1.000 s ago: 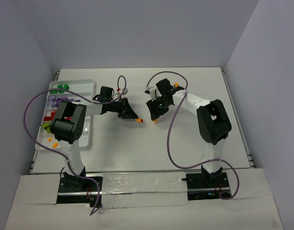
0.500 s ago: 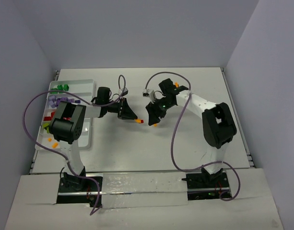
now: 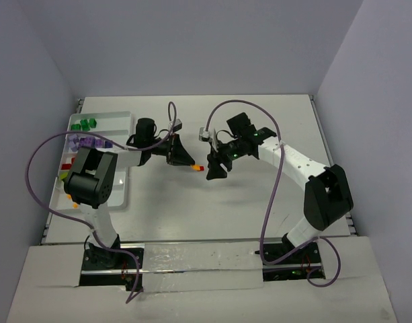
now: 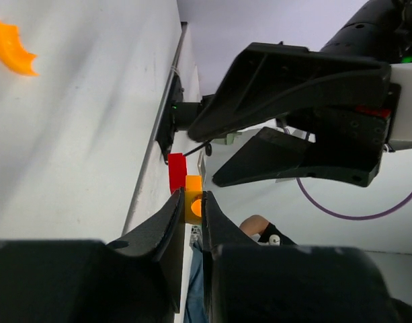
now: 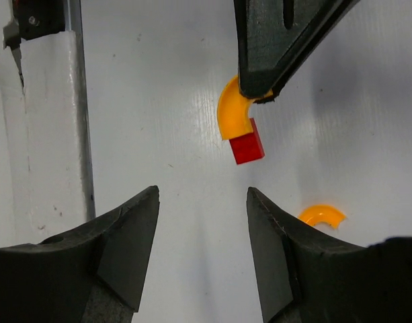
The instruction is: Sort the legos into containers by color
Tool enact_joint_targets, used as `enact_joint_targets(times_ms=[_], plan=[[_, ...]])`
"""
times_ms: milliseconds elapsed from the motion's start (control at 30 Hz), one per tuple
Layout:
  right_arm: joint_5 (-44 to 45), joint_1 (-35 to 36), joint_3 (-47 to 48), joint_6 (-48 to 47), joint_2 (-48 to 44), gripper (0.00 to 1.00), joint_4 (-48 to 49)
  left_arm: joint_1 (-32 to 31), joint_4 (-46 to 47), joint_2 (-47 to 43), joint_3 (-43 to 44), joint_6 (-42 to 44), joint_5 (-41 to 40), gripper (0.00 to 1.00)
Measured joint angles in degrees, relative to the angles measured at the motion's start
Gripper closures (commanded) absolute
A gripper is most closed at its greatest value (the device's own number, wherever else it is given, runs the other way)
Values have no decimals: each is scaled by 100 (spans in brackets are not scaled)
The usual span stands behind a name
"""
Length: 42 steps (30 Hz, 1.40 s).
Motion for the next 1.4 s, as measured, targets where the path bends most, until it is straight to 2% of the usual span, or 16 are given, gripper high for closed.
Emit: enact_joint_targets(times_ms=[267,567,767,1400], plan=[[282,178,118,-364,2,38,26,-218,177,-181,0,-378,102,100],[537,257,375,-1225,4,40,-327,-227,287,-181,0,-702,145,100],[654,363,448,-1441,93,43,-434,-227,518,-183,0,-905,146,100],[822,507,542,-1418,122,63,-453,-227,865,-183,-24,-1306,139,100]])
